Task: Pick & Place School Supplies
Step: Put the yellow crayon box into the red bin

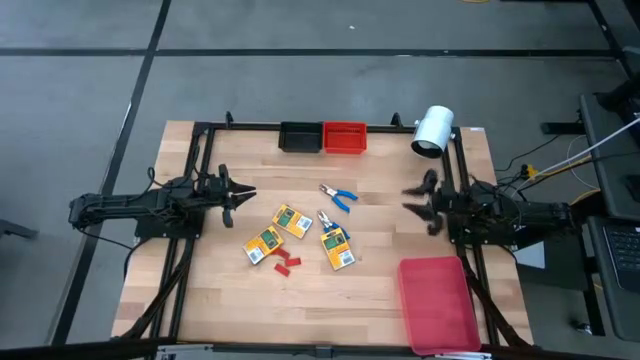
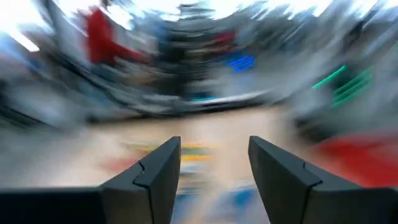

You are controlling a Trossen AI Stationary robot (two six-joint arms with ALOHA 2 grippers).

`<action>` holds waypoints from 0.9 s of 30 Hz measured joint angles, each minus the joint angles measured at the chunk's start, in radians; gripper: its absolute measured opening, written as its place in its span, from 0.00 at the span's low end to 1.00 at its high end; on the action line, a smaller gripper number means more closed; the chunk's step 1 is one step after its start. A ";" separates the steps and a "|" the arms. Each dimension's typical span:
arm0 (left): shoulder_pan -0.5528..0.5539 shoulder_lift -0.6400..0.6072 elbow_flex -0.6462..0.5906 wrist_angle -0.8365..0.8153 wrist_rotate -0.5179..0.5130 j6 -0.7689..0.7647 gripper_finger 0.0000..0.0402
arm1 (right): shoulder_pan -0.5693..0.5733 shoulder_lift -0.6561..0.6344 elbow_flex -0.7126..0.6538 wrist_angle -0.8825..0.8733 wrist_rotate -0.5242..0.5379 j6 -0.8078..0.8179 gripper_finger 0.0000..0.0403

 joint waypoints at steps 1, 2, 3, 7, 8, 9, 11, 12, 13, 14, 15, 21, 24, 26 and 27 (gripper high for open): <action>0.000 0.000 0.000 0.000 0.000 0.000 0.16 | 0.001 0.000 0.000 0.012 -0.032 0.154 0.48; 0.000 0.000 0.000 0.000 0.000 0.000 0.16 | 0.000 0.002 0.000 0.022 -0.033 0.279 0.48; 0.000 0.000 0.000 0.000 0.000 0.000 0.16 | -0.001 0.004 0.000 0.020 -0.026 0.376 0.48; 0.000 0.000 0.000 0.000 0.000 0.000 0.16 | -0.001 0.005 -0.001 0.038 0.062 0.644 0.48; 0.000 0.000 0.000 0.000 0.000 0.000 0.16 | -0.001 0.005 -0.001 0.053 0.095 0.687 0.48; 0.000 0.000 0.000 0.000 0.000 0.000 0.16 | -0.001 0.005 -0.001 0.073 0.116 0.707 0.48; 0.000 0.000 0.000 0.000 0.000 0.000 0.16 | 0.000 0.005 0.000 0.121 0.119 0.678 0.48; 0.000 0.000 0.000 0.000 0.000 0.000 0.16 | -0.001 0.005 -0.001 0.142 0.107 0.653 0.48; 0.000 0.000 0.000 0.000 -0.004 0.013 0.16 | 0.000 0.005 0.000 0.163 0.095 0.633 0.48; 0.002 0.000 0.000 0.003 -0.027 0.063 0.16 | 0.000 0.005 0.000 0.183 0.086 0.625 0.48; 0.006 0.002 0.000 0.013 -0.062 0.110 0.16 | 0.000 0.005 0.000 0.200 0.082 0.622 0.48; 0.009 0.005 0.000 0.023 -0.192 0.341 0.16 | 0.009 0.005 0.000 0.307 0.102 0.638 0.48; 0.009 0.005 0.000 0.025 -0.206 0.424 0.16 | 0.021 0.005 0.000 0.370 0.141 0.605 0.48; 0.009 0.005 0.000 0.025 -0.207 0.438 0.16 | 0.031 0.007 0.000 0.398 0.196 0.582 0.48; 0.009 0.005 0.000 0.026 -0.221 0.456 0.16 | 0.035 0.014 0.001 0.395 0.238 0.582 0.48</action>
